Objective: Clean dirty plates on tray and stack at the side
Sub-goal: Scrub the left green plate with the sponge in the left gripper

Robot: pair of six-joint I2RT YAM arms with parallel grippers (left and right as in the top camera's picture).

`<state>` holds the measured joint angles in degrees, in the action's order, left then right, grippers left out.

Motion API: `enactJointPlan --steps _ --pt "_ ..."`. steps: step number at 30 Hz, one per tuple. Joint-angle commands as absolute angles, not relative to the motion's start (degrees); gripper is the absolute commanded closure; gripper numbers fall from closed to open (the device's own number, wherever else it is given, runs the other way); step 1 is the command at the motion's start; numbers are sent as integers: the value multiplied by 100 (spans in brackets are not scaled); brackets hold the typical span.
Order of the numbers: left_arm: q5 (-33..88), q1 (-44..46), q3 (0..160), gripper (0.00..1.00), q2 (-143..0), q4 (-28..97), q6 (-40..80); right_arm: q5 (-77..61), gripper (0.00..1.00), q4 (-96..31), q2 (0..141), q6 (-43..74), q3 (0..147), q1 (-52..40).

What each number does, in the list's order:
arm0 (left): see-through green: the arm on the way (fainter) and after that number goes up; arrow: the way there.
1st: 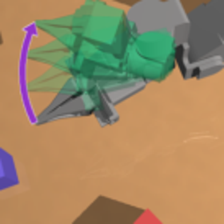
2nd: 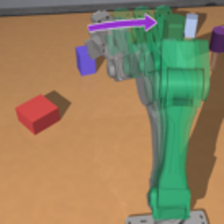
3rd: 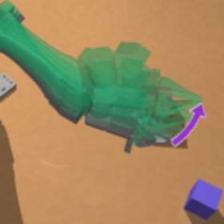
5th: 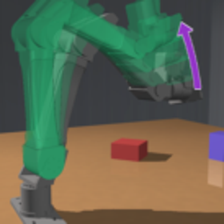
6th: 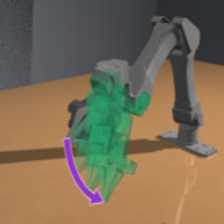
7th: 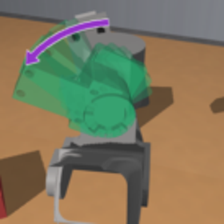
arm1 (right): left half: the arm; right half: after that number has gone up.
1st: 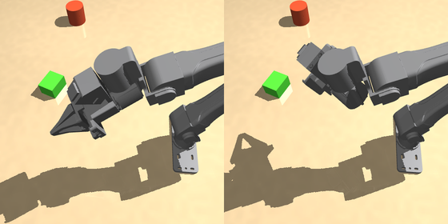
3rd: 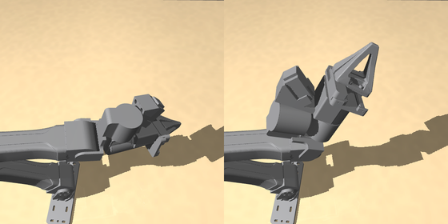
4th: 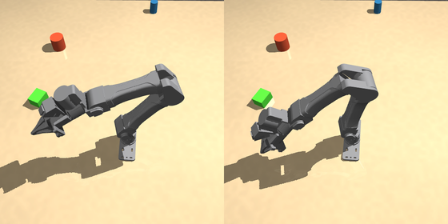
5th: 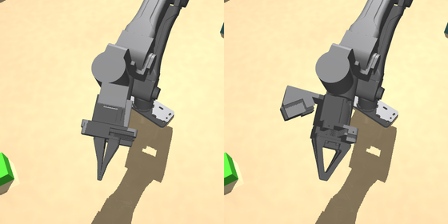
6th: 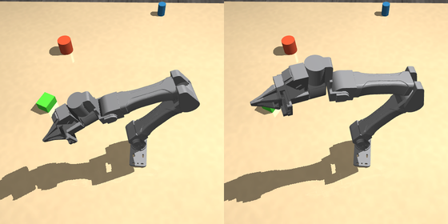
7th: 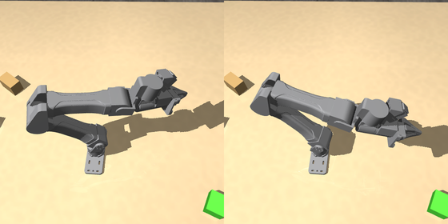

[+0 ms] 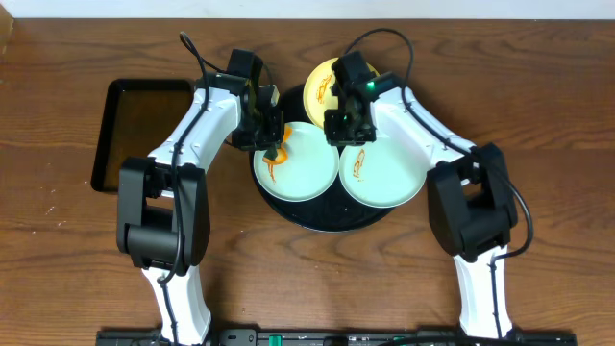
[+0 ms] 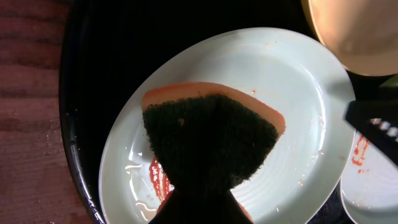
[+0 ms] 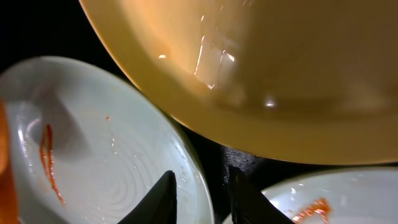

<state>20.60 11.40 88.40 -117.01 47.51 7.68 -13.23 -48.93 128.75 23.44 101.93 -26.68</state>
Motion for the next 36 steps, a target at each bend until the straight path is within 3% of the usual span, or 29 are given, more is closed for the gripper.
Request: enactJointPlan --steps 1,8,16,22,30,36 --pt "2025 1122 8838 92 -11684 4759 779 -1332 76 -4912 13045 2209 10226 -2803" --pt "2025 1122 8838 92 -11684 4762 779 -891 73 -5041 13047 2158 10217 -2934" --pt "2029 1122 8838 92 -11684 4779 779 -814 88 -5024 13052 2156 10175 -2934" --pt "2029 1122 8838 92 -11684 4792 781 -812 89 -4945 13107 2158 10141 -2958" --pt "2032 1122 8838 92 -11684 4790 784 -821 99 -4862 13373 2158 10143 -2967" --pt "2290 1210 8833 92 -11686 4783 888 -840 99 -4842 13373 2071 10149 -2965"
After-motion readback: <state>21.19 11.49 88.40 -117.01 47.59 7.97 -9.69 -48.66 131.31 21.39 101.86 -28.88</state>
